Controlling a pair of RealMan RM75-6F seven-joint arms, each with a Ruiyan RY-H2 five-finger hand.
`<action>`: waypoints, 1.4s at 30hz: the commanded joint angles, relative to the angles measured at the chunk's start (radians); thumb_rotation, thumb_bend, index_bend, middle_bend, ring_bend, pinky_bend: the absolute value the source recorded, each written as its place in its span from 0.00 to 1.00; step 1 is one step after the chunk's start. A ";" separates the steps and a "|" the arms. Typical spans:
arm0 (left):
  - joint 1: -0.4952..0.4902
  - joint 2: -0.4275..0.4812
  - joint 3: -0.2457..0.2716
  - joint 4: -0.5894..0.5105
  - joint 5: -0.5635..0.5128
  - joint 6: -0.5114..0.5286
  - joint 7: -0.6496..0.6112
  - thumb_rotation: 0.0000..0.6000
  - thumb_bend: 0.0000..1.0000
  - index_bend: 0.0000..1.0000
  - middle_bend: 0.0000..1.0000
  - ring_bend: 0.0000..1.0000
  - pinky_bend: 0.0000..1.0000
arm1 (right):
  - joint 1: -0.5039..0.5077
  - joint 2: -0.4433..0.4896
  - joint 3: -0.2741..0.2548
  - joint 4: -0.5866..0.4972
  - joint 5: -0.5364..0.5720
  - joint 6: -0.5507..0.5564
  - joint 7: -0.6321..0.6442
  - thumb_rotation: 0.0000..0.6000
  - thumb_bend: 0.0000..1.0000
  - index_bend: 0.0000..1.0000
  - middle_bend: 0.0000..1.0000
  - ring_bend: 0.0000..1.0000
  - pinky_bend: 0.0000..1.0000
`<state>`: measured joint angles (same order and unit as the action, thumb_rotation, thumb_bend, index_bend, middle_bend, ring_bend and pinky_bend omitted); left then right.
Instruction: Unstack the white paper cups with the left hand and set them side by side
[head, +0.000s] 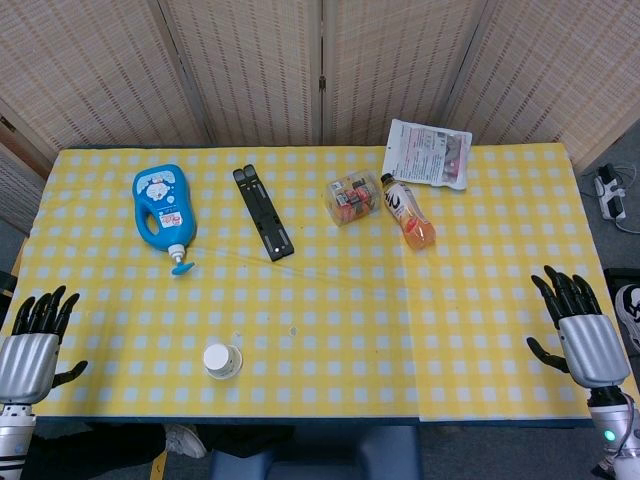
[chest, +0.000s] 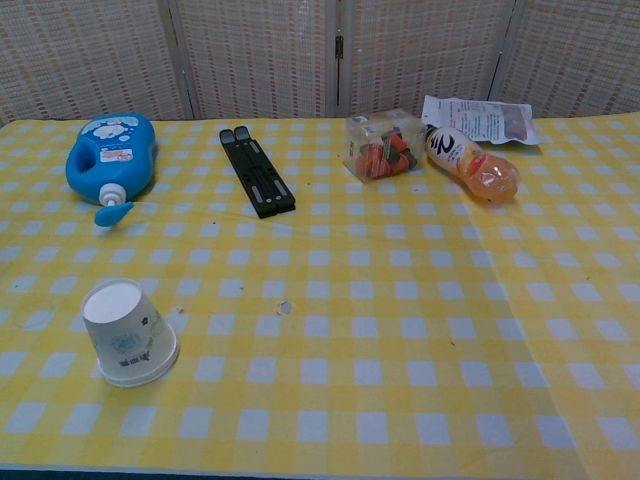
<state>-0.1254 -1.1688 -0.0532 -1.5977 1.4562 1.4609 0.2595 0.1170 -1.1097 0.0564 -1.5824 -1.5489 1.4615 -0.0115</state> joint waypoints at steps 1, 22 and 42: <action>0.002 -0.003 -0.001 0.006 0.007 0.010 -0.002 1.00 0.18 0.00 0.00 0.00 0.00 | -0.001 0.000 0.001 -0.001 0.001 0.003 0.000 1.00 0.28 0.00 0.00 0.02 0.00; -0.138 0.047 0.034 -0.001 0.224 -0.102 -0.085 1.00 0.19 0.04 0.00 0.00 0.00 | 0.002 0.054 0.013 -0.052 0.003 0.012 -0.012 1.00 0.28 0.00 0.00 0.03 0.00; -0.439 0.042 0.058 -0.144 0.320 -0.508 -0.027 1.00 0.35 0.18 0.05 0.05 0.00 | -0.014 0.056 0.002 -0.049 -0.007 0.032 0.008 1.00 0.28 0.00 0.00 0.03 0.00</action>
<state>-0.5414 -1.1223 0.0078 -1.7212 1.7998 0.9858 0.2113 0.1033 -1.0531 0.0583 -1.6325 -1.5565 1.4930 -0.0038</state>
